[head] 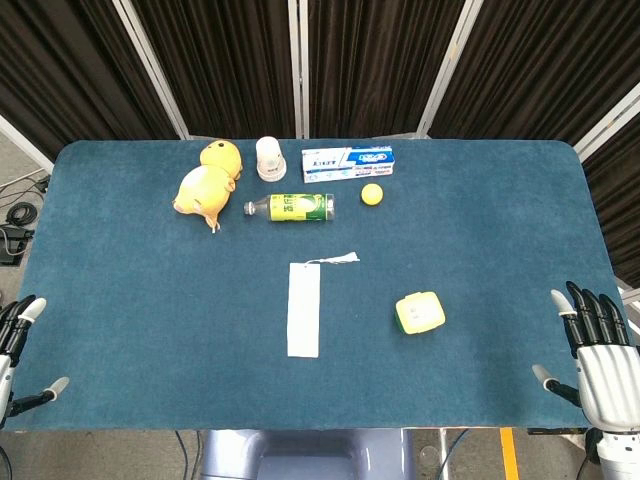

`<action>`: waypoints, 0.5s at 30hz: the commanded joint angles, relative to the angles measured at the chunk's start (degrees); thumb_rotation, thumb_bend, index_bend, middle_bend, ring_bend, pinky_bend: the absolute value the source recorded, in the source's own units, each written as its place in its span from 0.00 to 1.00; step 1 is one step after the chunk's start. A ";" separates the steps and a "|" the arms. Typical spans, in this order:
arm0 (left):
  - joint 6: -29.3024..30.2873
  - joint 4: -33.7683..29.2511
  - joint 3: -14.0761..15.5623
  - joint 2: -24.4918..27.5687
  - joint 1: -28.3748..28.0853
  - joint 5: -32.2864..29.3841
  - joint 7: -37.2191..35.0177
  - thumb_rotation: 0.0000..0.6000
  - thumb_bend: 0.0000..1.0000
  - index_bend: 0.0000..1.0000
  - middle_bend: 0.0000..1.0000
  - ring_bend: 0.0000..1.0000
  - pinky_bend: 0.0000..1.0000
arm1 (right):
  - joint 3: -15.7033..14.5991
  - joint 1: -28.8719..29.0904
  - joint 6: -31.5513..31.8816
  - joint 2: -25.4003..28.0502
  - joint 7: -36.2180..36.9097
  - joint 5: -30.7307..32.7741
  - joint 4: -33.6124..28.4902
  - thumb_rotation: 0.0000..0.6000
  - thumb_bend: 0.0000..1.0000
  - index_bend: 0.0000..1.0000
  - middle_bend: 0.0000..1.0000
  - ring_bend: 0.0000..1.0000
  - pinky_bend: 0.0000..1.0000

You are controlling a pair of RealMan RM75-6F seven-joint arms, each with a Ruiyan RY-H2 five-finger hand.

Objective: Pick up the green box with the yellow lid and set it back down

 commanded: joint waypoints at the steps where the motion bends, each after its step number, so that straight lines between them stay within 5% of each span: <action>1: -0.23 0.04 -0.09 0.00 -0.07 -0.30 -0.13 1.00 0.00 0.00 0.00 0.00 0.00 | 0.10 0.18 -0.47 -0.08 0.03 0.55 0.11 1.00 0.02 0.00 0.00 0.00 0.00; 8: -1.23 -0.45 -0.02 0.19 -0.35 -0.93 -0.24 1.00 0.00 0.00 0.00 0.00 0.00 | 0.35 2.57 -5.05 -0.91 -1.87 2.05 0.38 1.00 0.02 0.00 0.00 0.00 0.00; 15: -3.00 -0.25 -1.57 -1.12 -1.50 -3.83 2.75 1.00 0.00 0.00 0.00 0.00 0.00 | 2.71 12.69 -20.28 -2.84 -16.19 4.15 -1.28 1.00 0.06 0.00 0.00 0.00 0.00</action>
